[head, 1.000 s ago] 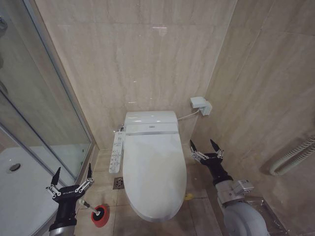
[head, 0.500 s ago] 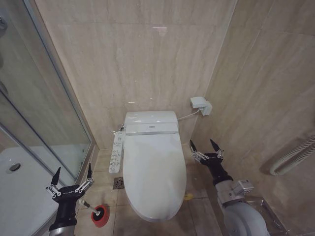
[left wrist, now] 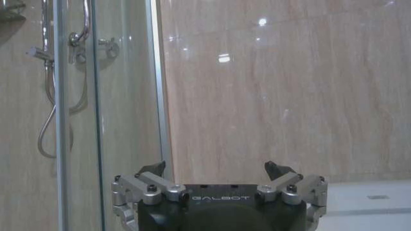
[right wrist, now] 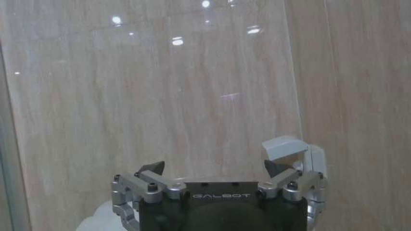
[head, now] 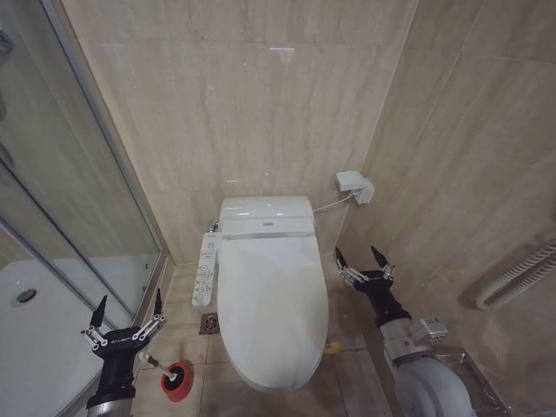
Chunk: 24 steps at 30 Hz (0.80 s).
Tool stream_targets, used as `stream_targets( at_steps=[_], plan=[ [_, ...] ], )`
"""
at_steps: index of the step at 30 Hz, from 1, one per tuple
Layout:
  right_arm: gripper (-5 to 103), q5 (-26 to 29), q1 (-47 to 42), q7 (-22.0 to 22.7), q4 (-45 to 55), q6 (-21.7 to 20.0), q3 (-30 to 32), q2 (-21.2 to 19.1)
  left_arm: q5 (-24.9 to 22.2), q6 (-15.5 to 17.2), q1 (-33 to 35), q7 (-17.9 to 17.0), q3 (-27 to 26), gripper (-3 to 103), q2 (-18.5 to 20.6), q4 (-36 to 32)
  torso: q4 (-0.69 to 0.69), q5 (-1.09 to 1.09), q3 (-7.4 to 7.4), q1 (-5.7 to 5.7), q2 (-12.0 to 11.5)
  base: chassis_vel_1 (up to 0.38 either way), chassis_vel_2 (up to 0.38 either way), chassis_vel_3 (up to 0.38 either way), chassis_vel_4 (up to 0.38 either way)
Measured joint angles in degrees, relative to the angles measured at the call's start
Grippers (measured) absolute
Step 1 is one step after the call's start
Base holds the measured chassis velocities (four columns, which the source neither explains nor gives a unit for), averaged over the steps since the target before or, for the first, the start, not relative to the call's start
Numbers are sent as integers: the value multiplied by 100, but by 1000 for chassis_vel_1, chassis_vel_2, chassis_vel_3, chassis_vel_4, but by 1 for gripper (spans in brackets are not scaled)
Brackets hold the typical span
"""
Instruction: Open the toilet lid, clean the toilet bowl with a toilet brush, close the toilet lid, and flush.
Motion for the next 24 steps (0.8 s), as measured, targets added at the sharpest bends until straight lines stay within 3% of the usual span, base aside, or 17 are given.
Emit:
stream_targets(
  at_steps=[14,17,24],
  plan=[
    [100,0,0,0,0,0,0,0,-30,55,-34,10,-5,100,8,3,1,0,0,0,0,0,0,0,0],
    [100,0,0,0,0,0,0,0,-175,295,-190,66,-40,100,48,29,1,0,0,0,0,0,0,0,0],
    [100,0,0,0,0,0,0,0,-827,1370,-858,325,-183,100,226,154,0,0,0,0,0,0,0,0,0]
  ],
)
